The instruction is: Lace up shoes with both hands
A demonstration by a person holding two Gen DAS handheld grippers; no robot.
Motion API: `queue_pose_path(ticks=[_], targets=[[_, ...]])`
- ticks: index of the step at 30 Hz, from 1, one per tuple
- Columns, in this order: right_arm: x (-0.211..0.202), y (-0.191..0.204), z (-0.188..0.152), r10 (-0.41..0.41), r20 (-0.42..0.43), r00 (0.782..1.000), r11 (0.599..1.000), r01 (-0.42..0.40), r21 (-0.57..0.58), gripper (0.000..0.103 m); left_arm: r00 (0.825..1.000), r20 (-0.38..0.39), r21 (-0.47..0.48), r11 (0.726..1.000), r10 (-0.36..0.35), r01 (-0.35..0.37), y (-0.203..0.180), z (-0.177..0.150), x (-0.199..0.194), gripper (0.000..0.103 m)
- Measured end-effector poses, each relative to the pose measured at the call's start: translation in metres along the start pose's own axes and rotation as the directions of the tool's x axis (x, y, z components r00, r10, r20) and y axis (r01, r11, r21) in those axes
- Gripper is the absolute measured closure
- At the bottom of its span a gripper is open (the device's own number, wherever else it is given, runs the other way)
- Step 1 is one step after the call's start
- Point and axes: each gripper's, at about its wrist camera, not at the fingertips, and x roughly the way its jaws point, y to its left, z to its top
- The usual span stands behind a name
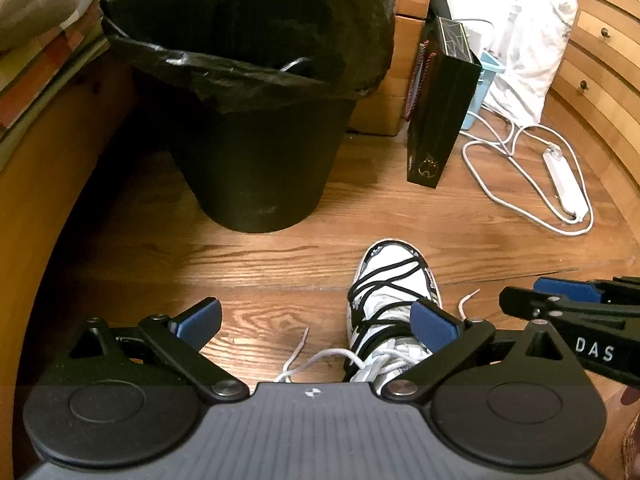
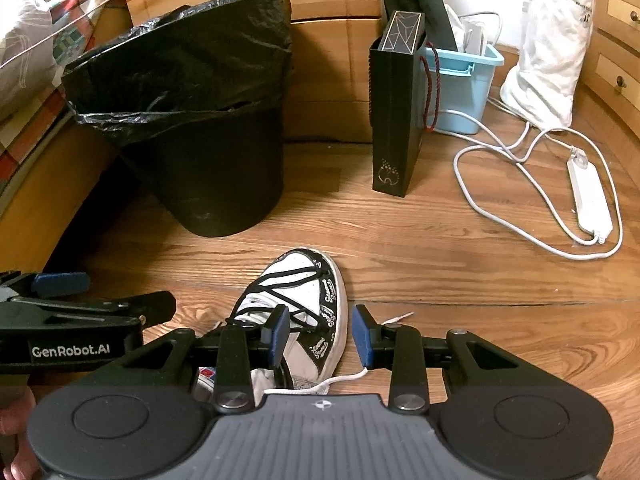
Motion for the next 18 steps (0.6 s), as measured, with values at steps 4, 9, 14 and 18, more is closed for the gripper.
queue_pose_path(ticks=[4, 9, 14, 18], targets=[[0.0, -0.002, -0.001, 0.004, -0.009, 1.0, 1.0, -0.004, 0.017, 0.065, 1.0, -0.014, -0.01, 1.0, 0.002, -0.002, 0.001, -0.002, 0.0, 0.0], [-0.001, 0.0, -0.002, 0.02, -0.02, 1.0, 0.999, -0.019, 0.026, 0.065, 1.0, -0.028, -0.018, 1.0, 0.009, -0.01, 0.0, -0.005, -0.003, 0.0], [-0.003, 0.002, 0.0, 0.029, -0.016, 0.999, 0.999, -0.029, 0.041, 0.065, 0.999, -0.032, -0.02, 1.0, 0.011, -0.011, 0.001, -0.007, -0.01, 0.0], [-0.003, 0.006, 0.002, 0.033, -0.018, 0.999, 0.999, -0.032, 0.041, 0.065, 0.999, -0.044, -0.034, 0.999, 0.015, -0.017, 0.004, -0.007, -0.011, 0.0]])
